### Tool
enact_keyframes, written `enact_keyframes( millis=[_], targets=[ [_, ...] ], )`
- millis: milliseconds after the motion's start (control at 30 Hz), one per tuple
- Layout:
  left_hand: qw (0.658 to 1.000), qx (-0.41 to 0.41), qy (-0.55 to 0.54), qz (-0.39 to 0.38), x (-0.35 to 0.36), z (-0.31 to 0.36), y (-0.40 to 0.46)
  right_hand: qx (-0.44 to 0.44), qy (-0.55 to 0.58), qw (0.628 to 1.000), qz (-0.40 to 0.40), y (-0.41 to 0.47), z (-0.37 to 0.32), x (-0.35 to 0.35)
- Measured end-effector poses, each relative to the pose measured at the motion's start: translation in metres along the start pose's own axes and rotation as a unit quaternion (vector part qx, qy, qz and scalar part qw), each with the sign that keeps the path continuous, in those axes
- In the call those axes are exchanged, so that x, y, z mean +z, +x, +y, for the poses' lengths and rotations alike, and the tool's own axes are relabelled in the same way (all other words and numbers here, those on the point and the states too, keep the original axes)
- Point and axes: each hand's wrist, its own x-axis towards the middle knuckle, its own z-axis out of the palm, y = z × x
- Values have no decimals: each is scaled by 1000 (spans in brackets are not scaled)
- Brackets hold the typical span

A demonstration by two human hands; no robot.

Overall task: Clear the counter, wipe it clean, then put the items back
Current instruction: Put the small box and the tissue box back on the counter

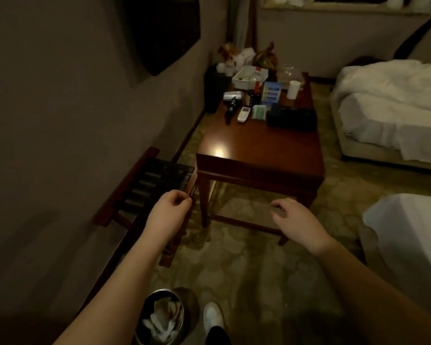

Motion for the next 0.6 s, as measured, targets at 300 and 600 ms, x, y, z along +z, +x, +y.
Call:
enact_keyframes(
  millis=[300, 600],
  targets=[
    [996, 28, 55, -64, 21, 72, 204, 80, 45, 994, 58, 167, 21, -55],
    [986, 62, 113, -111, 77, 137, 352, 161, 0, 985, 59, 280, 73, -109]
  ],
)
